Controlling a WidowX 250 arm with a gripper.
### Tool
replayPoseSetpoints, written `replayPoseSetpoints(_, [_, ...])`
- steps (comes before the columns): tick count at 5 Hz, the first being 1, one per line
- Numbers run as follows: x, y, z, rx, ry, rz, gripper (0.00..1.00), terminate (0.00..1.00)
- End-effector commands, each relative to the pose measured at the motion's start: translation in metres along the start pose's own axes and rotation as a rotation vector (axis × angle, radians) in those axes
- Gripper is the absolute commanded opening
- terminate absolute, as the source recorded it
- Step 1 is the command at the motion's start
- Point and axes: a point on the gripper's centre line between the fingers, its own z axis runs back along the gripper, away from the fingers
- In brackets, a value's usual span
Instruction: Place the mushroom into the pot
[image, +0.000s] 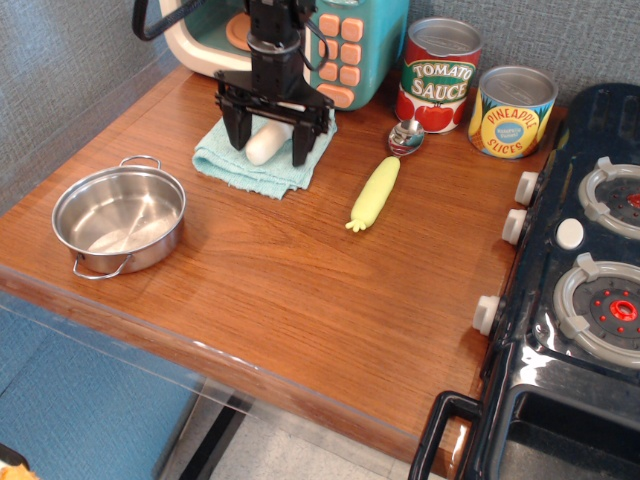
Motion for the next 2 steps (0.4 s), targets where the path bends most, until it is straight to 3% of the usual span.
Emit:
replayPoseSetpoints(1, [0.006,0.013,0.022,-0.008,-0.065,0.020,0.00,0.00])
replayPoseSetpoints(2, [0.000,0.013,0.041,-0.019,-0.099,0.009,0.00,0.00])
